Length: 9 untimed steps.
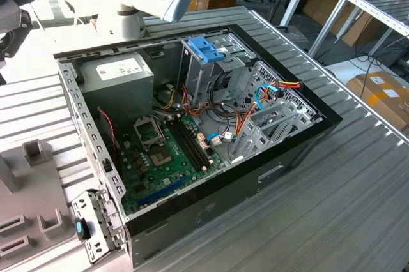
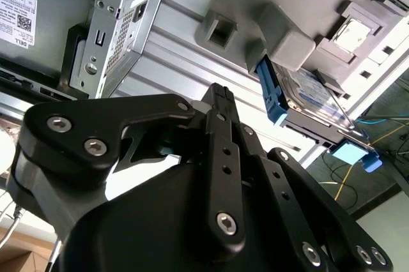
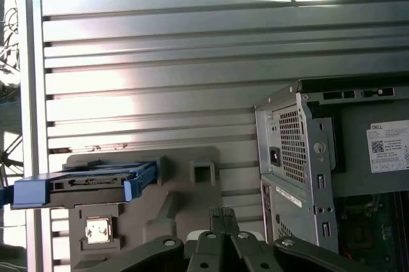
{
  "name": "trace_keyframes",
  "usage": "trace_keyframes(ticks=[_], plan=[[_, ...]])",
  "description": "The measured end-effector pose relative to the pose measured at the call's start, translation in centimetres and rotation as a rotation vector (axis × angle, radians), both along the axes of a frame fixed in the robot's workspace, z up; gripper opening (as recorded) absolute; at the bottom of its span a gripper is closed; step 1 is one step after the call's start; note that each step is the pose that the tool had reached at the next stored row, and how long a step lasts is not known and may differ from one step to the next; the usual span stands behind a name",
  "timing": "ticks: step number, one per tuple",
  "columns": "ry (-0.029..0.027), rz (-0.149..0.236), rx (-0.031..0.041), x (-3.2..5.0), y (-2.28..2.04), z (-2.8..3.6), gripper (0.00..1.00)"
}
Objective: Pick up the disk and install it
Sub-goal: 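Reach for the disk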
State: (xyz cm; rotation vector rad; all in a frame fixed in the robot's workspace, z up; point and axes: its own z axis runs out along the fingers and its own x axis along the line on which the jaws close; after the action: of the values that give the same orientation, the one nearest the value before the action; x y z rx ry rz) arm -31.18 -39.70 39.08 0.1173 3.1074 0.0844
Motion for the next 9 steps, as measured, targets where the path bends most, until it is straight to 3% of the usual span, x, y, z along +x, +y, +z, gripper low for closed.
trace_keyframes(ticks=[9], plan=[[0.0,0.0,0.0,-0.32,0.0,0.0,0.11]])
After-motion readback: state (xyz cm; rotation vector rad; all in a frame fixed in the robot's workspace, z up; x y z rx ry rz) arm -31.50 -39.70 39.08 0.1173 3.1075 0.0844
